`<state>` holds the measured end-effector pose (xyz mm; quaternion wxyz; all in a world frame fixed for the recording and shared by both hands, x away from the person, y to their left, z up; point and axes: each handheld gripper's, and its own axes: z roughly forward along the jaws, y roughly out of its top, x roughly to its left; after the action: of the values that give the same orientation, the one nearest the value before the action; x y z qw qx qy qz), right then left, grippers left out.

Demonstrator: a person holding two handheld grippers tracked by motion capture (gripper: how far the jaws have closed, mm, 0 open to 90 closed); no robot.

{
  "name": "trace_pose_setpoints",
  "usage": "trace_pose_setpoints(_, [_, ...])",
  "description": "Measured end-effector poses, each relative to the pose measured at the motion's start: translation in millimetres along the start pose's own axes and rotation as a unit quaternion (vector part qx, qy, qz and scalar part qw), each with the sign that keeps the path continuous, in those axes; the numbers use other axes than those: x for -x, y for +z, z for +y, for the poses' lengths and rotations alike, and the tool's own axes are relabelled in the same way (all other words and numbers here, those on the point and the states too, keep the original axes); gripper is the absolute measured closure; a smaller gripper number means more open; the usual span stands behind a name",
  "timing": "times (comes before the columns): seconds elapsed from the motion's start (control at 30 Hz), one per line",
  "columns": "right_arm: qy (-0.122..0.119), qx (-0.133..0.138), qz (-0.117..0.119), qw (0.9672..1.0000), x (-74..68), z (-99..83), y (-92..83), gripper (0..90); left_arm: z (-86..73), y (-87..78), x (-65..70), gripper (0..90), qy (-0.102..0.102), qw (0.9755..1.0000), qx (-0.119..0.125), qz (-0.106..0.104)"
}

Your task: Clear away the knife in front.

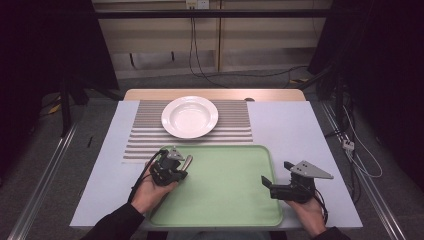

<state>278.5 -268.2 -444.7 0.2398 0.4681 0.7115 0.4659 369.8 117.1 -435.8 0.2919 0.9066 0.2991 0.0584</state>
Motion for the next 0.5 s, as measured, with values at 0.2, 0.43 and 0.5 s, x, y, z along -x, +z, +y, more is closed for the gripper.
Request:
trace_pose_setpoints(0.2, [0.0, 0.0, 0.0, 1.0, 0.2, 0.0, 0.2, 2.8, -1.2, -1.2, -2.2, 90.0, 0.001, 1.0, -0.001, 0.002])
trace_pose_setpoints(0.43, [0.0, 0.0, 0.0, 1.0, -0.1, 0.0, 0.1, 2.8, -2.4, -2.2, -4.2, 90.0, -0.009, 0.9999, -0.001, 0.013])
trace_pose_setpoints(0.5, [-0.001, 0.0, 0.0, 1.0, 0.0, 0.0, 0.1, 2.8, -2.7, -2.5, -5.5, 90.0, -0.01, 0.9999, -0.001, 0.014])
